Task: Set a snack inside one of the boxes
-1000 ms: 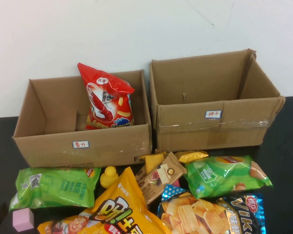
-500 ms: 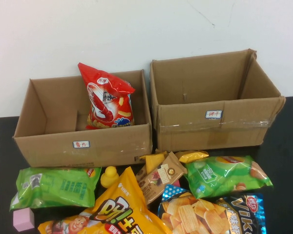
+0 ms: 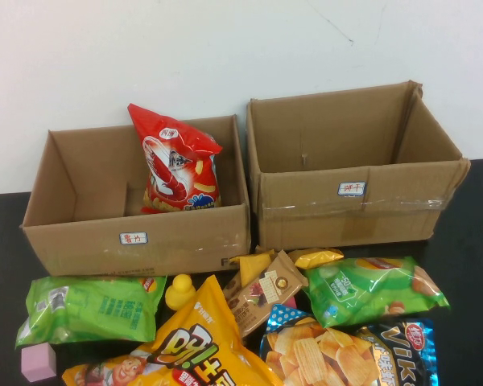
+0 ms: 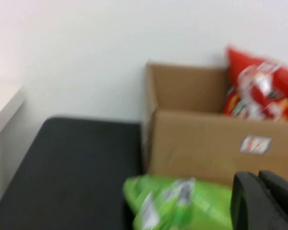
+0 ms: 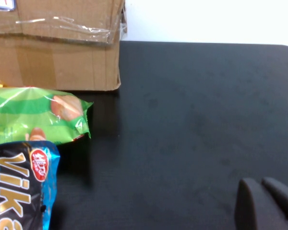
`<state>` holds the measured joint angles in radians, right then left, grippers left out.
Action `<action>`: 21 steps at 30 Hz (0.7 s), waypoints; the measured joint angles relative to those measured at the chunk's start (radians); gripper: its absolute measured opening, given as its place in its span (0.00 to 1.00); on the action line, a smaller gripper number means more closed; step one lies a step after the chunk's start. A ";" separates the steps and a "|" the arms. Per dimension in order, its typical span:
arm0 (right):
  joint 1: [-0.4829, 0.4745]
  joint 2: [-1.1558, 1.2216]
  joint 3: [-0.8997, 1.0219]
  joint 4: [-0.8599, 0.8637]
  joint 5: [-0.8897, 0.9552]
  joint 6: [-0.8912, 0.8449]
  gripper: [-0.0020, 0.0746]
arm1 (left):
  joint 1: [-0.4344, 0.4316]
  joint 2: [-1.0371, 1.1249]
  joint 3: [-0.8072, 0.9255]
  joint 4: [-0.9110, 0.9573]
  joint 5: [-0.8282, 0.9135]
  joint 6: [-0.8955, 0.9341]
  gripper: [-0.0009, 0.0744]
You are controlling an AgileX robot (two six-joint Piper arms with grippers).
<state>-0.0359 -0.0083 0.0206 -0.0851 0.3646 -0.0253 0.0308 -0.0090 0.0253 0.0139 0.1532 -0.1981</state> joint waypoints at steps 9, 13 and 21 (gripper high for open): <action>0.000 0.000 0.000 -0.002 0.000 0.000 0.02 | 0.051 0.000 0.000 0.003 0.133 0.143 0.01; 0.000 0.000 0.000 -0.002 0.000 0.000 0.02 | 0.075 0.000 0.000 0.003 0.153 0.151 0.01; 0.000 0.000 0.000 -0.004 0.000 0.000 0.02 | 0.168 0.000 -0.002 0.001 0.173 0.155 0.01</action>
<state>-0.0359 -0.0083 0.0206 -0.0887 0.3646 -0.0253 0.1984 -0.0090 0.0235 0.0149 0.3262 -0.0430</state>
